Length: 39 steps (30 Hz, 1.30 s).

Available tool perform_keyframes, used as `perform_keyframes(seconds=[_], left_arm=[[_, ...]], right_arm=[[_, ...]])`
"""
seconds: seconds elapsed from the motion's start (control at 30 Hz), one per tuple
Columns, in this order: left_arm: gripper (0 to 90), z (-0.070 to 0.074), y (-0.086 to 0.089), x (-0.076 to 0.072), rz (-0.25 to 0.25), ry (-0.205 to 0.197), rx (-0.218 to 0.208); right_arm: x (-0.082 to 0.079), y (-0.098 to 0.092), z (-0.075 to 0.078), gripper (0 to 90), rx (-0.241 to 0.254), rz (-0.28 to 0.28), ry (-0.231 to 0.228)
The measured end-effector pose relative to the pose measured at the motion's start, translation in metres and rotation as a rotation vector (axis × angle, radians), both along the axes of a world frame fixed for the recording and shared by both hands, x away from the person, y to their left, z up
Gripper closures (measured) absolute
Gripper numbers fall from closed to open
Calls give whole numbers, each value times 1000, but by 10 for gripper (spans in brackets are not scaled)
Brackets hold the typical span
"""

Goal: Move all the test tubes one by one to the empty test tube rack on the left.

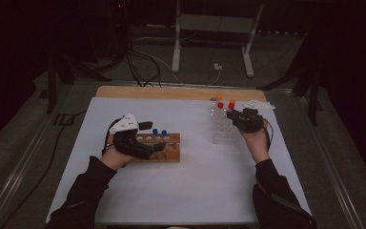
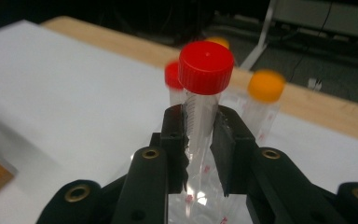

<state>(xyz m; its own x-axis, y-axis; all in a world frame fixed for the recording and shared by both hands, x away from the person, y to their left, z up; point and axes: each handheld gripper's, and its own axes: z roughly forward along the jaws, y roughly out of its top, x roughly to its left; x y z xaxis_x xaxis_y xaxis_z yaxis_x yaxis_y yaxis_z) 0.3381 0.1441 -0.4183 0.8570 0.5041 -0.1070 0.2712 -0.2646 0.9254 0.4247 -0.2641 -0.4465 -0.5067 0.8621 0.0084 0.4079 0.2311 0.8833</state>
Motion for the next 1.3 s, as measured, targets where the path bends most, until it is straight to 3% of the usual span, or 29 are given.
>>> perform_keyframes(seconds=[0.3,0.43,0.8,1.2,1.3], left_arm=[[55,1,-1,-1,-9,-2,2],[55,2,-2,-2,-13,-4,5],[55,5,-8,-6,-46,10,6],[55,8,-15,-11,-82,6,12],[55,10,-15,-12,-90,14,-5]], right_arm=[[-21,-3,37,750,34,14,-95],[-32,7,45,750,29,62,-97],[-55,44,39,750,-5,216,-52],[-86,68,32,750,-14,337,6],[-93,74,30,750,-21,366,13]])
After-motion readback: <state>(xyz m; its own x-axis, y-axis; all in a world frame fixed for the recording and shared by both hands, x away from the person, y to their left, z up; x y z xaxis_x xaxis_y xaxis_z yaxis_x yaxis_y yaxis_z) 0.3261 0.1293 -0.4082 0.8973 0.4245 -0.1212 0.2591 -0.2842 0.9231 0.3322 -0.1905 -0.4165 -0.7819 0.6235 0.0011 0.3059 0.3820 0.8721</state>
